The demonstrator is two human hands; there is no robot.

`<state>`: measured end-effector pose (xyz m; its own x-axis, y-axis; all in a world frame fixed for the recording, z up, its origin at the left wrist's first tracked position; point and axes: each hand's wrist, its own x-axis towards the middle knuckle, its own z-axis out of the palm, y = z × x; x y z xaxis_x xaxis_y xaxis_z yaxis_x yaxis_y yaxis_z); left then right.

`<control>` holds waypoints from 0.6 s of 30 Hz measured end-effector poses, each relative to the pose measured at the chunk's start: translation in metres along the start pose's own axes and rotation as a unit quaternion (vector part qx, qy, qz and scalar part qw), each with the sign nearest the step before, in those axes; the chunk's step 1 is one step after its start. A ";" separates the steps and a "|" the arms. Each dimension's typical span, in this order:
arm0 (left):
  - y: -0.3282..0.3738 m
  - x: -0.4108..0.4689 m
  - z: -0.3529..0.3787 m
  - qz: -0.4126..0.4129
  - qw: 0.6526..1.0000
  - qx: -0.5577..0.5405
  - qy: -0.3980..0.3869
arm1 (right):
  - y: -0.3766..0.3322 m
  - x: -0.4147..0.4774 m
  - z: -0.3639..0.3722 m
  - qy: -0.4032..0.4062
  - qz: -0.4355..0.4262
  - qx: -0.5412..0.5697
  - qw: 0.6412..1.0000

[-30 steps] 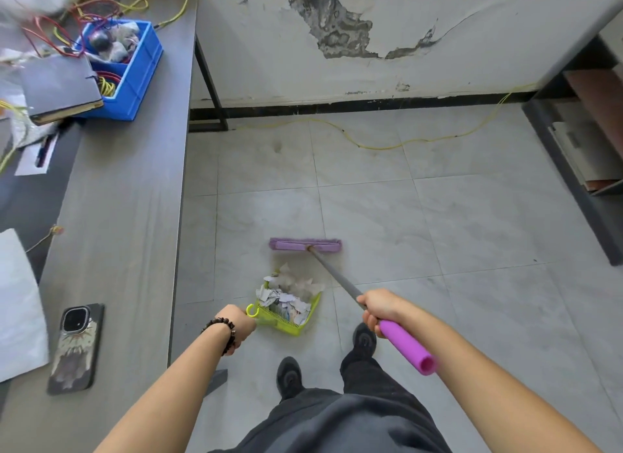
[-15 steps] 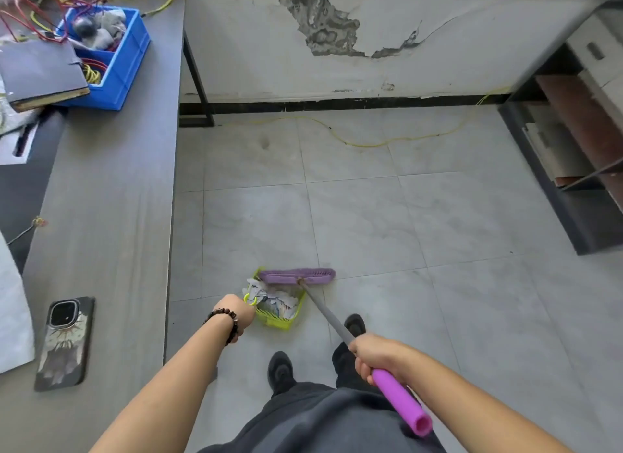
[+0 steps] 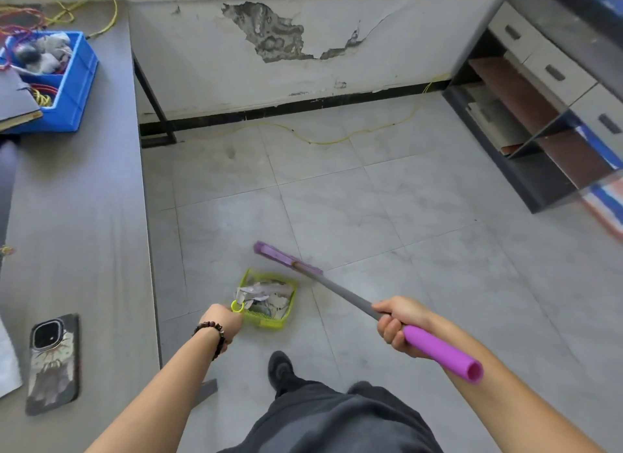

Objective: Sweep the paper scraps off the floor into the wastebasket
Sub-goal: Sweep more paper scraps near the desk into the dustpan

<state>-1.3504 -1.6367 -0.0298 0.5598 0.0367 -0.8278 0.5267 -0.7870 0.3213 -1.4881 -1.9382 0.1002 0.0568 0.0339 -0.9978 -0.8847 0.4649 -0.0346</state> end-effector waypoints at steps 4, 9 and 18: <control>-0.001 -0.027 0.018 0.041 0.998 0.050 0.017 | 0.010 -0.007 -0.011 0.011 -0.046 -0.007 0.999; 0.010 -0.065 0.051 0.101 0.988 0.104 0.049 | 0.047 -0.007 -0.045 0.008 -0.089 0.034 0.995; 0.039 -0.137 0.148 0.230 0.942 0.232 0.073 | 0.176 0.007 -0.165 -0.007 -0.120 0.165 0.979</control>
<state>-1.5019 -1.7635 0.0282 0.7601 -0.3174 -0.5671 -0.1106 -0.9231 0.3684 -1.7199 -2.0015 0.0778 0.2529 -0.0997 -0.9623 -0.6478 0.7213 -0.2450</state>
